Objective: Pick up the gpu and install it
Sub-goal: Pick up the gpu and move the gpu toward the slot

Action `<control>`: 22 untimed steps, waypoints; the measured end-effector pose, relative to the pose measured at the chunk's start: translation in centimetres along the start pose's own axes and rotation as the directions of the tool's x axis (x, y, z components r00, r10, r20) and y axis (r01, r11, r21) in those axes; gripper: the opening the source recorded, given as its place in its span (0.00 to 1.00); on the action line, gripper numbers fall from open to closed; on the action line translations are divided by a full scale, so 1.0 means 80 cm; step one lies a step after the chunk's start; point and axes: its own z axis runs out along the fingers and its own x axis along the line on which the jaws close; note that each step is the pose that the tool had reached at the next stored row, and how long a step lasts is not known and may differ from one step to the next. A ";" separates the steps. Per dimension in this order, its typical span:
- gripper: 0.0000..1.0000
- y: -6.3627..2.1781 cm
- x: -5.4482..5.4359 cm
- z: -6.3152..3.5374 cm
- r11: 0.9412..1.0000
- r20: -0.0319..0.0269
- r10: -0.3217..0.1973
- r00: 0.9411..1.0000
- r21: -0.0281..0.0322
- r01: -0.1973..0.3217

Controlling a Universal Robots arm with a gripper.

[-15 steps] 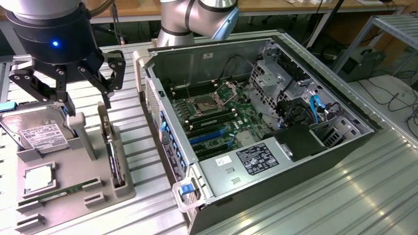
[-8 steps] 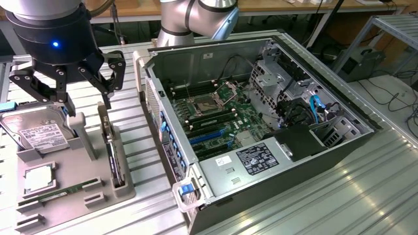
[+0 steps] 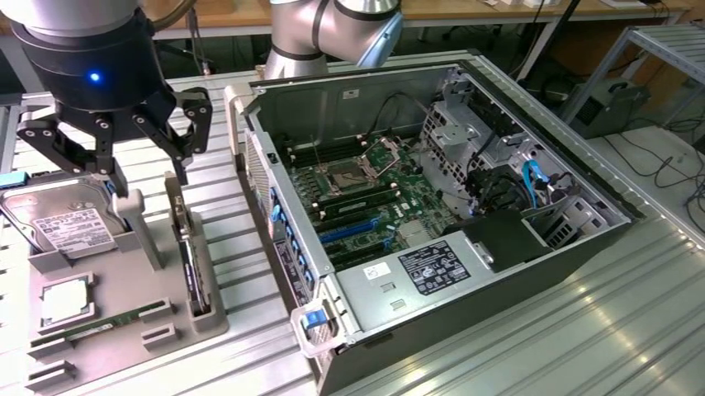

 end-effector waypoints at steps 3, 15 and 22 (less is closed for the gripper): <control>0.60 0.000 0.000 0.005 1.000 0.000 0.000 1.000 0.000 0.000; 0.60 -0.006 0.001 0.032 1.000 0.000 0.000 1.000 0.000 0.000; 0.60 -0.011 0.001 0.044 1.000 0.000 0.000 1.000 0.000 0.000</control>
